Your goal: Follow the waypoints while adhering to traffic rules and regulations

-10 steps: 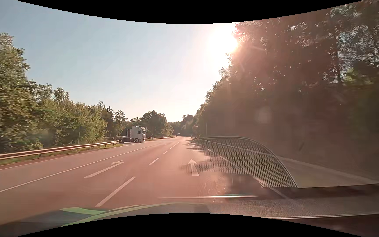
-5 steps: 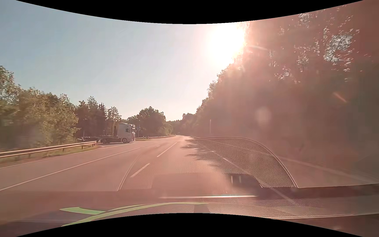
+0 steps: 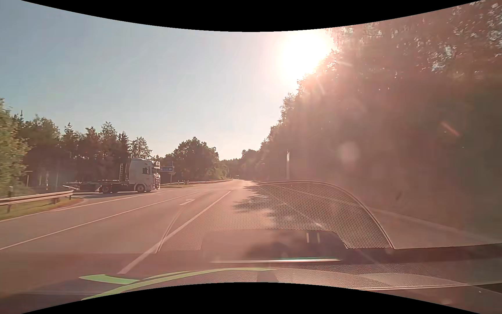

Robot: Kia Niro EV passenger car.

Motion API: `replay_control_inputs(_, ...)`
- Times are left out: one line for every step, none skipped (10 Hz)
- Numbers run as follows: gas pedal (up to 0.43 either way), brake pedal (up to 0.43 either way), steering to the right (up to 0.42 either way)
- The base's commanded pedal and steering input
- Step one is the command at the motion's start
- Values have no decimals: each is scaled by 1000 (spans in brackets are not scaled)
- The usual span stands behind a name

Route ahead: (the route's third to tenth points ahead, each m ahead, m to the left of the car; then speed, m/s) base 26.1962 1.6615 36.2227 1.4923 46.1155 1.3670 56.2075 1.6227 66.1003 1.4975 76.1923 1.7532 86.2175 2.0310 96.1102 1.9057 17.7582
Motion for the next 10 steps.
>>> replay_control_inputs(79,0,0)
replay_control_inputs(79,0,0)
replay_control_inputs(87,0,0)
replay_control_inputs(87,0,0)
replay_control_inputs(87,0,0)
replay_control_inputs(87,0,0)
replay_control_inputs(98,0,0)
replay_control_inputs(98,0,0)
replay_control_inputs(98,0,0)
replay_control_inputs(98,0,0)
